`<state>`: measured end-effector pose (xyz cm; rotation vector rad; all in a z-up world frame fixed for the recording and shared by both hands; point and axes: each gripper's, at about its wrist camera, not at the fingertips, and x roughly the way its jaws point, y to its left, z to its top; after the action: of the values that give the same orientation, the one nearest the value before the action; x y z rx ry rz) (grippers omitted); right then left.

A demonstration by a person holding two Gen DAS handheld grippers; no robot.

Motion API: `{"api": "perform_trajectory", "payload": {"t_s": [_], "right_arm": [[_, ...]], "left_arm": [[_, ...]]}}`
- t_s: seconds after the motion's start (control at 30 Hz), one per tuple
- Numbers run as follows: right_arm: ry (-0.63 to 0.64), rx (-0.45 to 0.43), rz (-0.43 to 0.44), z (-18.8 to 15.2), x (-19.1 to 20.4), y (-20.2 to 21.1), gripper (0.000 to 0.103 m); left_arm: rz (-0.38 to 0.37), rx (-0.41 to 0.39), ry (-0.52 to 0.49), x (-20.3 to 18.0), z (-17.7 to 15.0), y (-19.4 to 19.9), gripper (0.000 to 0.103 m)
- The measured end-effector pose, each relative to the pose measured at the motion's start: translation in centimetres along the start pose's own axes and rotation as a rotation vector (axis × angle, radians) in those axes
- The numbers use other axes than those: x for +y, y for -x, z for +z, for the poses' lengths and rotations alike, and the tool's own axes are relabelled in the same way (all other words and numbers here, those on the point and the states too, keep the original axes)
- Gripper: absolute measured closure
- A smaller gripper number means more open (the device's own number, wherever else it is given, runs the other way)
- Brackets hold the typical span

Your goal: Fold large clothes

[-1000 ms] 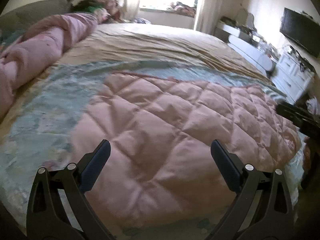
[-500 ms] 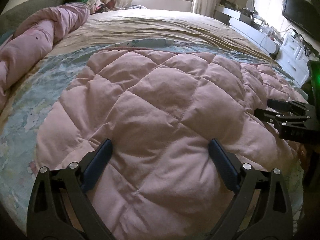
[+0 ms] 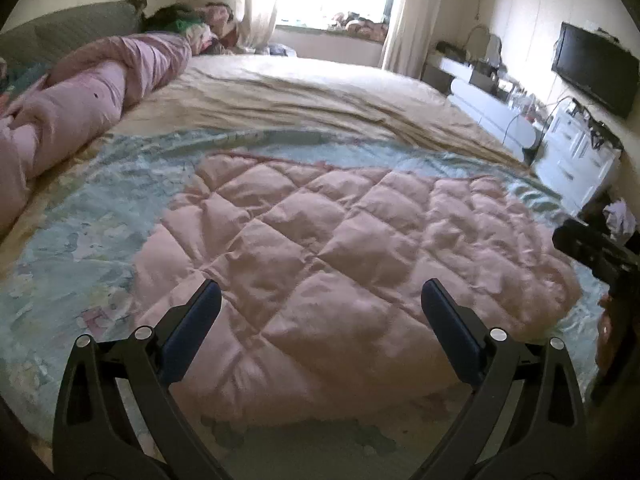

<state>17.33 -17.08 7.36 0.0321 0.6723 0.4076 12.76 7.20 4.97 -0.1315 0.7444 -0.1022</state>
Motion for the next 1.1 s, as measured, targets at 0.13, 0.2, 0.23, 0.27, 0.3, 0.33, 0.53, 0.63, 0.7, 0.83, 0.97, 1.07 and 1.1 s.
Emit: {"api": "perform_trajectory", "payload": {"t_s": [0.13,0.2,0.23,0.27,0.3,0.33,0.53,0.63,0.7,0.83,0.97,1.07,1.1], "right_arm": [[0.015,-0.063,-0.008,-1.0,0.7,4.0,0.004],[0.033,-0.095,-0.014,-1.7,1.2,6.0,0.004],[0.039,-0.107,-0.019,-1.9,1.3,6.7,0.004],[0.049,-0.126,-0.021,-2.2,1.6,7.7,0.004],[0.056,-0.143,-0.021,-2.6,1.8,8.6,0.004],[0.062,-0.157,-0.022,-2.9,2.2,9.4,0.004],[0.076,-0.178,-0.019,-4.9,3.9,11.7,0.004],[0.076,-0.169,-0.01,-6.7,5.0,12.1,0.004],[0.075,-0.169,-0.028,-8.1,5.7,12.0,0.004],[0.071,-0.154,-0.057,-10.4,6.8,11.7,0.004],[0.054,-0.102,-0.062,-12.5,7.5,11.4,0.004],[0.051,-0.066,-0.066,-13.4,7.6,11.0,0.004],[0.052,-0.057,-0.07,-13.6,7.5,10.9,0.004]], "left_arm": [[-0.003,-0.043,0.006,-0.8,-0.8,3.0,0.009],[-0.018,-0.054,0.016,-0.9,-1.3,4.2,0.009],[-0.025,-0.06,0.018,-1.0,-1.7,4.8,0.009],[-0.026,-0.063,0.019,-0.9,-1.9,5.2,0.009],[-0.024,-0.07,0.019,-0.8,-2.4,5.8,0.009],[-0.016,-0.078,0.016,-0.8,-2.9,6.4,0.009],[0.011,-0.101,0.008,-1.0,-6.2,9.1,0.009],[0.013,-0.111,0.011,-0.8,-7.6,10.1,0.009],[0.013,-0.12,0.02,-0.9,-8.7,10.8,0.009],[0.015,-0.126,0.03,-1.0,-10.1,11.2,0.009],[0.021,-0.138,0.047,-0.9,-11.0,11.6,0.009],[0.026,-0.133,0.058,-0.6,-11.4,11.6,0.009],[0.024,-0.129,0.063,-0.6,-11.5,11.5,0.009]]}}
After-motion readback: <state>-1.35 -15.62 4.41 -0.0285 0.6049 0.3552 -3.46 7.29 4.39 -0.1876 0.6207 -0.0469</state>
